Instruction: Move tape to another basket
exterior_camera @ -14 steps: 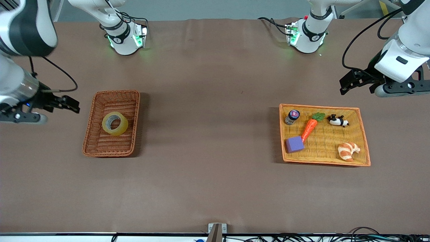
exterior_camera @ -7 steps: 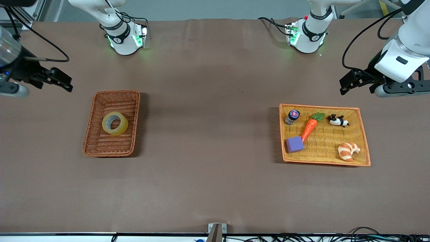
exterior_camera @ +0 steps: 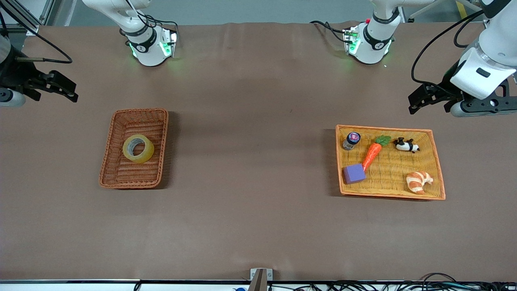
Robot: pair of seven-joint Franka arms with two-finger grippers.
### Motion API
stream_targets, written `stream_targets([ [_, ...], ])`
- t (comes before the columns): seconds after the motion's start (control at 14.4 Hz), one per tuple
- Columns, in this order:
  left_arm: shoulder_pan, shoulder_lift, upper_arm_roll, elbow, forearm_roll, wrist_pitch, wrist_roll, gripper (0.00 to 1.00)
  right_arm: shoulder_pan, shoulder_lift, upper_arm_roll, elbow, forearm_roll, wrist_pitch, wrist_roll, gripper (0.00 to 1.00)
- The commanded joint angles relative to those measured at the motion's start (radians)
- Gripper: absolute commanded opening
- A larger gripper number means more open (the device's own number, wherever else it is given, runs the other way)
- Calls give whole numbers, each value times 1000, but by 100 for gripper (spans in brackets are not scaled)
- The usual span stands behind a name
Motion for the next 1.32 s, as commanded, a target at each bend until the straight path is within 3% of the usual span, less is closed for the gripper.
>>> stream_targets([
  [0.0, 6, -1, -1, 9, -6, -7, 0, 100, -14, -10, -3, -8, 3, 2, -25, 100],
  [0.21, 4, -1, -1, 9, -4, -5, 0, 100, 1, -10, -42, -8, 14, 3, -30, 100],
  [1.25, 7, 13, 1, 32, -1, -5, 8, 100, 3, -6, -45, -3, 16, 5, -47, 100],
])
